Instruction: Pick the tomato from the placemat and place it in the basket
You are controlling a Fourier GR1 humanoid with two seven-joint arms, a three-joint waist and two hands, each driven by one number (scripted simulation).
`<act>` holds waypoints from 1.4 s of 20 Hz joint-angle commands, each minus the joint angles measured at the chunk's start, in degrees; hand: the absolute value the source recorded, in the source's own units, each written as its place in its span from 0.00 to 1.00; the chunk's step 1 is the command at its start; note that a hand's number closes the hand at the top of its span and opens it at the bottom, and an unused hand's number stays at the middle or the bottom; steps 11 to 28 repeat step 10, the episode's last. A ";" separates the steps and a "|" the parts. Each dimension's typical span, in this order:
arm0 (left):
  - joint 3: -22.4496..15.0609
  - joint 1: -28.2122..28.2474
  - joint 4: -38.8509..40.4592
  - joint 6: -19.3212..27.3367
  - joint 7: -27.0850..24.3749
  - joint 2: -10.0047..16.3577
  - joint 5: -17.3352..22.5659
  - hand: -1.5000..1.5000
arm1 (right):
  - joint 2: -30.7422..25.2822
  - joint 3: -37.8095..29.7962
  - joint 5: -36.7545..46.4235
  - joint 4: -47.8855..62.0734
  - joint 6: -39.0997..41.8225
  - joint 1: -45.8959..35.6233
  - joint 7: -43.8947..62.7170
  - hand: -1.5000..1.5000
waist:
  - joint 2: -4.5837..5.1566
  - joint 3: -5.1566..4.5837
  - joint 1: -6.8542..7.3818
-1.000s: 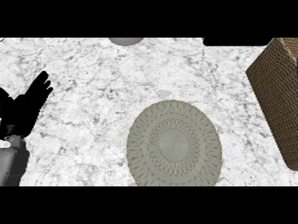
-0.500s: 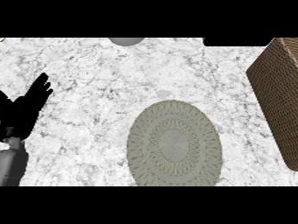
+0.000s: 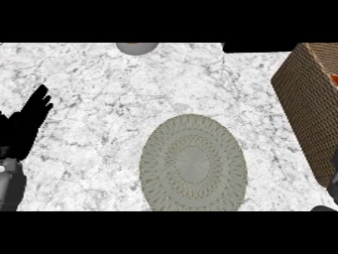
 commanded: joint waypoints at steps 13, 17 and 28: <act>-0.26 0.70 -0.19 0.38 -0.11 -0.61 -0.47 0.50 | 8.43 15.63 -15.90 -40.56 16.80 28.12 8.47 0.00 | -0.35 0.07 -0.71; -0.26 0.70 -0.19 0.38 -0.11 -0.61 -0.47 0.50 | 8.43 15.63 -15.90 -40.56 16.80 28.12 8.47 0.00 | -0.35 0.07 -0.71; -0.26 0.70 -0.19 0.38 -0.11 -0.61 -0.47 0.50 | 8.43 15.63 -15.90 -40.56 16.80 28.12 8.47 0.00 | -0.35 0.07 -0.71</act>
